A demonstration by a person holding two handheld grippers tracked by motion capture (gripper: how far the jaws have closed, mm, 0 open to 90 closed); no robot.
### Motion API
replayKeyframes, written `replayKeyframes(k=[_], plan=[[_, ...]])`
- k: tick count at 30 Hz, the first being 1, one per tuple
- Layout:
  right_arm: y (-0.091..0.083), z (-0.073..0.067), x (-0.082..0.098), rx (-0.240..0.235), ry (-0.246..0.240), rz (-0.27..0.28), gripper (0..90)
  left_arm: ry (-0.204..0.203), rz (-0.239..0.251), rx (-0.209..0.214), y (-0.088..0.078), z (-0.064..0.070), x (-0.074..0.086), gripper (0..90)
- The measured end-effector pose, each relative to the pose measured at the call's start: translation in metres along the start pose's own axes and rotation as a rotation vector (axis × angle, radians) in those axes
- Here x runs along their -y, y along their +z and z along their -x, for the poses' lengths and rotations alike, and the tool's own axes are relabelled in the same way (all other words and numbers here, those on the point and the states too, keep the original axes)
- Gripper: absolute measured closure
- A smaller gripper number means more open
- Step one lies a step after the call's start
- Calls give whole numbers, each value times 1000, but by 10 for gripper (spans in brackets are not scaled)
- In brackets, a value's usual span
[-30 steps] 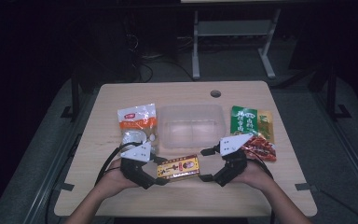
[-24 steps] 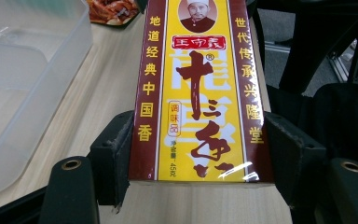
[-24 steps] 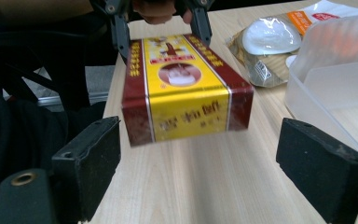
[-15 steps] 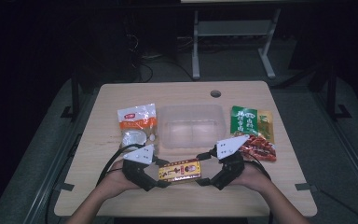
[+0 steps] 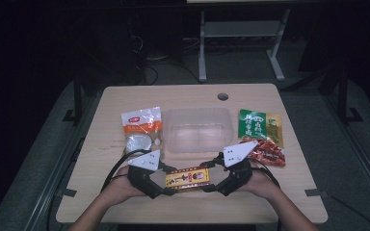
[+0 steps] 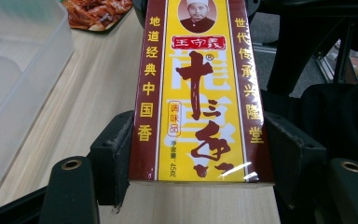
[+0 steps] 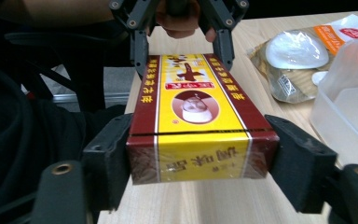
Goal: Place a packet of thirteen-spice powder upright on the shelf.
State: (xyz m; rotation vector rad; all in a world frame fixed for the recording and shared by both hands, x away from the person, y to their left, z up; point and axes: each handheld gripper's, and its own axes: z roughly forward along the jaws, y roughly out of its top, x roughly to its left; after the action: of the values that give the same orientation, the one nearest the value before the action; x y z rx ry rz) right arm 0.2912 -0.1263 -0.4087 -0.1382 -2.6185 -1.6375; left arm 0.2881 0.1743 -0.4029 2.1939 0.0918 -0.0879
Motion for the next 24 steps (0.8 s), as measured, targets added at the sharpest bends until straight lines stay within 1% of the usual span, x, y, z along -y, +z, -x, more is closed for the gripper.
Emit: replayKeyframes(k=[1, 4, 6, 7, 8, 9, 12, 14, 15, 17, 19, 20, 22, 23, 24], plan=[[1, -1, -1, -1, -5, 10, 299, 0, 2, 2, 0, 0, 0, 318], [1, -1, -1, -7, -5, 14, 302, 0, 7, 11, -1, 0, 0, 318], [0, -2, -1, -15, 3, 15, 305, -1, 8, 19, -1, 1, 0, 318], [1, -2, -1, -28, 16, 3, 306, 2, 14, 19, 0, 1, 0, 318], [1, -2, -1, -28, 16, 3, 306, 1, 15, 20, 0, 1, 0, 318], [1, -2, -1, -34, 29, -5, 307, 1, 14, 24, 0, 1, 0, 318], [2, -2, -1, -38, 34, -8, 306, 4, 19, 25, -2, 1, 0, 318], [2, -2, -2, -42, 42, 0, 304, 3, 30, 28, -3, 1, -1, 318], [2, -2, -2, -40, 40, 8, 303, -3, 50, 31, -4, 1, -1, 319], [2, -3, -2, -45, 47, 18, 303, -5, 56, 33, -5, 1, -1, 319], [2, -3, -2, -40, 39, 22, 305, -4, 56, 34, -5, 1, -1, 319], [2, -3, -2, -41, 38, 27, 309, -16, 62, 40, -5, 0, 0, 319], [0, -4, -4, -30, 30, 51, 313, -20, 72, 47, -5, -1, 1, 319], [0, -4, -4, -30, 30, 51, 313, -21, 76, 53, -6, -2, 1, 319], [-1, -5, -5, -31, 42, 55, 315, -23, 82, 59, -5, -2, 2, 319]])
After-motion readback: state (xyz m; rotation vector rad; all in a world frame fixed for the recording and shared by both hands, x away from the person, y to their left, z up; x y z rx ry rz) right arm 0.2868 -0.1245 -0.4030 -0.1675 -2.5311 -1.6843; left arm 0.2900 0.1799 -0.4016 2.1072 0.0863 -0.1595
